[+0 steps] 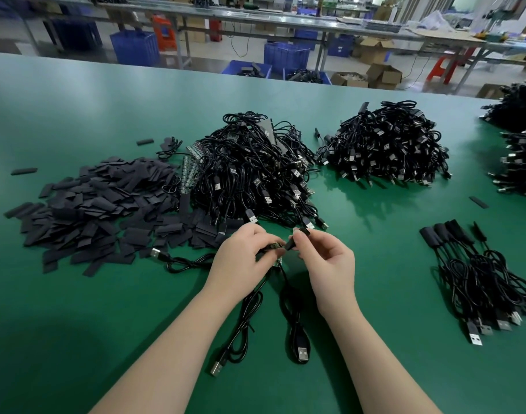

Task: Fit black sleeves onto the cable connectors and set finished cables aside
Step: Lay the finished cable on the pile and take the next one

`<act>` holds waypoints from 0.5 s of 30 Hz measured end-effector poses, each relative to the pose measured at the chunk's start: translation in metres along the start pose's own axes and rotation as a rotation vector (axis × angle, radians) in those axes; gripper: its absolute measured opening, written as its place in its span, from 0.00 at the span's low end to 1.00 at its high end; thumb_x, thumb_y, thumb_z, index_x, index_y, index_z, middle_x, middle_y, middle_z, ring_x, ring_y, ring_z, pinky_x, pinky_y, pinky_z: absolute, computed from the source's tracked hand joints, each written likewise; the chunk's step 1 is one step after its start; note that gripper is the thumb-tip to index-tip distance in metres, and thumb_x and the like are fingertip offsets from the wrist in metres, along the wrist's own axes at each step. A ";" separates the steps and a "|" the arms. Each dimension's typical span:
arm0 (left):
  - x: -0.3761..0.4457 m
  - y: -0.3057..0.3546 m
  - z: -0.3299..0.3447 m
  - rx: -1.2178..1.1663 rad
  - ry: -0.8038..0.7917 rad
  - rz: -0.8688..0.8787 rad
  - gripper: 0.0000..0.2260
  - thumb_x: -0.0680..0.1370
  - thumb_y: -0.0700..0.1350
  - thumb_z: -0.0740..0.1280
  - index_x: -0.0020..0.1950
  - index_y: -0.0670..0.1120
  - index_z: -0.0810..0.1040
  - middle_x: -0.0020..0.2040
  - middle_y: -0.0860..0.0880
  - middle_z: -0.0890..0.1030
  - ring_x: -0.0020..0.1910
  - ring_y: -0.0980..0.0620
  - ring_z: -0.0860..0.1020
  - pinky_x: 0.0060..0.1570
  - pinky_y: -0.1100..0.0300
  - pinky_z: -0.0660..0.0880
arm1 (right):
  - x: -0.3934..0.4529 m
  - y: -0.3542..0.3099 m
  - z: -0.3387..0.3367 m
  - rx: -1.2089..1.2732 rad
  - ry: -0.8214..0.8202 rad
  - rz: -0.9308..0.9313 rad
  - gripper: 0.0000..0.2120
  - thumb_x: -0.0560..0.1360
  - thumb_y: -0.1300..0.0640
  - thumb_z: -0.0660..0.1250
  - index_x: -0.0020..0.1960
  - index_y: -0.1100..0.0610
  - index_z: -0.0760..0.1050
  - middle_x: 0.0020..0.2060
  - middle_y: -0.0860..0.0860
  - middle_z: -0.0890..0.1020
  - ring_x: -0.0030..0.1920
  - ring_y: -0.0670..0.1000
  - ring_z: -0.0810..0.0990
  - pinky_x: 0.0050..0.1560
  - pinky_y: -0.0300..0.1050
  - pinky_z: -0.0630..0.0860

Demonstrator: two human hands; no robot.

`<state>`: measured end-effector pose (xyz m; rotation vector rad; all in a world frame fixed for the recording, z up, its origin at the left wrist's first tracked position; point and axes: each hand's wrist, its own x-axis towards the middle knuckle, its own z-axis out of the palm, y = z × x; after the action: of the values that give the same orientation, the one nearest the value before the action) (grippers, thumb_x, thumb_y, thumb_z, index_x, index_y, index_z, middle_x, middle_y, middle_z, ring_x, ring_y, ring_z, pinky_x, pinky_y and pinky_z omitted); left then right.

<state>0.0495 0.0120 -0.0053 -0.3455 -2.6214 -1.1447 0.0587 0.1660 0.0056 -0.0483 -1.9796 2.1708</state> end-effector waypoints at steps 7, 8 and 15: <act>-0.002 0.002 -0.001 0.034 0.024 -0.004 0.16 0.75 0.42 0.69 0.62 0.53 0.77 0.47 0.57 0.75 0.47 0.58 0.74 0.49 0.55 0.75 | -0.005 0.003 0.006 -0.193 -0.119 -0.047 0.09 0.72 0.57 0.76 0.42 0.43 0.84 0.43 0.43 0.86 0.45 0.43 0.84 0.47 0.36 0.78; -0.002 0.002 -0.002 0.037 0.022 -0.015 0.17 0.75 0.42 0.69 0.62 0.53 0.76 0.45 0.58 0.73 0.45 0.59 0.72 0.47 0.55 0.75 | -0.005 0.004 0.006 -0.218 -0.117 -0.029 0.08 0.71 0.56 0.76 0.41 0.42 0.84 0.44 0.42 0.86 0.46 0.43 0.84 0.49 0.37 0.78; -0.004 0.000 -0.002 0.005 0.031 -0.030 0.18 0.73 0.41 0.70 0.59 0.56 0.73 0.44 0.61 0.73 0.49 0.66 0.70 0.45 0.73 0.68 | -0.004 0.002 0.006 -0.213 -0.092 0.044 0.03 0.71 0.54 0.76 0.40 0.46 0.85 0.37 0.43 0.86 0.37 0.39 0.82 0.38 0.30 0.74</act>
<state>0.0535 0.0107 -0.0051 -0.2869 -2.6109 -1.1428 0.0613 0.1597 0.0036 -0.0235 -2.2752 2.0120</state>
